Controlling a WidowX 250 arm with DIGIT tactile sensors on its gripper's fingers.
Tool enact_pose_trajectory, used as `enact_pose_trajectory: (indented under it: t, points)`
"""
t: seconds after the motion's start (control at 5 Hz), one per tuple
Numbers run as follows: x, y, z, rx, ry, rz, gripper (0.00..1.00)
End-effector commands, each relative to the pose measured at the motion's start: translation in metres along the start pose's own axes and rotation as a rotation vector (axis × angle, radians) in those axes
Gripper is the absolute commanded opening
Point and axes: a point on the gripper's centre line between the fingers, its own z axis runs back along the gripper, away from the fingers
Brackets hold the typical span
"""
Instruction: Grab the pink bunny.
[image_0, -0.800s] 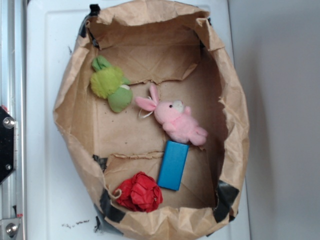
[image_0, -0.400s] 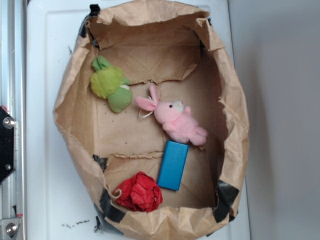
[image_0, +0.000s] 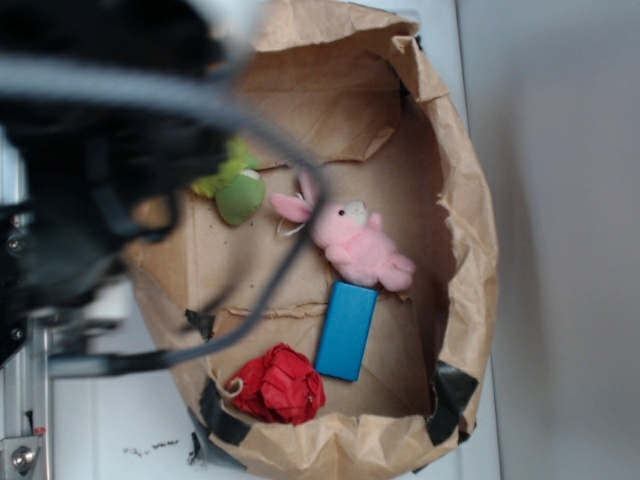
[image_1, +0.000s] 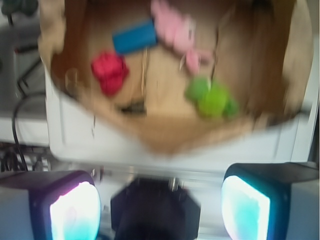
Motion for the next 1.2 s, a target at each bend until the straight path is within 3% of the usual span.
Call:
enact_pose_trajectory:
  t: [0.0,0.6,0.8,1.0]
  points:
    - [0.069,-0.009,-0.025,0.044,-0.143,-0.254,1.00]
    - [0.069,-0.009,-0.025,0.044,-0.143,-0.254,1.00]
    - [0.033,-0.031,-0.024,0.008,-0.161,-0.456,1.00]
    - [0.030,-0.029,-0.057,0.118,-0.240,-0.528,1.00]
